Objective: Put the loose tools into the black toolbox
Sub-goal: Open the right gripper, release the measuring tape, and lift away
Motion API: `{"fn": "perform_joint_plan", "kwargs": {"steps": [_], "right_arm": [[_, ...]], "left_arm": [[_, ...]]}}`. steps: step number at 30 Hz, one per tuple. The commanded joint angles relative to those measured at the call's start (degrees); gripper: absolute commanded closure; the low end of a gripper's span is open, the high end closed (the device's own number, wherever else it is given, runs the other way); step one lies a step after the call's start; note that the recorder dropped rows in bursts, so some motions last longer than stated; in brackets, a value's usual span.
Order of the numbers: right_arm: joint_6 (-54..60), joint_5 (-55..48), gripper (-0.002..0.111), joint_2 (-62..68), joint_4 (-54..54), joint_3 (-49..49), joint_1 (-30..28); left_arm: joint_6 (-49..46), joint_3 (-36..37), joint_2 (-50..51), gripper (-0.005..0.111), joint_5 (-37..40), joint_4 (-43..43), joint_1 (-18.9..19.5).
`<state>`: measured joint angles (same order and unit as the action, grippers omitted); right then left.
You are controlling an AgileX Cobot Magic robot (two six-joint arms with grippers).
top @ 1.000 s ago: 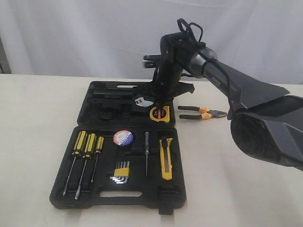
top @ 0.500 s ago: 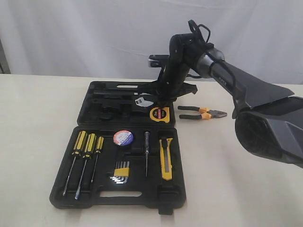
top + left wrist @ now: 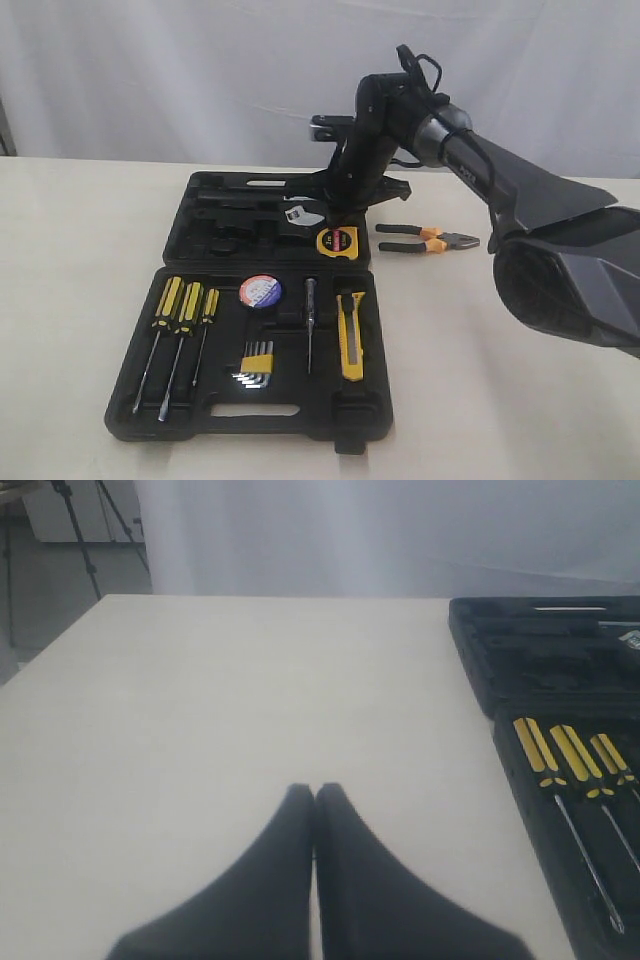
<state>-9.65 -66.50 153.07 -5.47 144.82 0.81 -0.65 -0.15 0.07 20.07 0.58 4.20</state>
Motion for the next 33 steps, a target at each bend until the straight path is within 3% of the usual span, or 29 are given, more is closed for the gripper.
{"fn": "perform_joint_plan", "kwargs": {"steps": [1, 15, 33], "right_arm": [[0.68, -1.65, 0.109, 0.44, 0.83, -0.9, -0.04], [1.55, -2.31, 0.109, -3.11, 1.67, -1.02, -1.03], [1.66, -3.47, 0.109, 4.61, -0.69, -1.01, -1.03]], "left_arm": [[0.24, 0.15, -0.07, 0.107, -0.45, -0.58, -0.27], [0.24, 0.15, -0.07, 0.107, -0.45, -0.58, -0.27], [0.24, 0.15, -0.07, 0.107, -0.45, -0.58, -0.27]]}}
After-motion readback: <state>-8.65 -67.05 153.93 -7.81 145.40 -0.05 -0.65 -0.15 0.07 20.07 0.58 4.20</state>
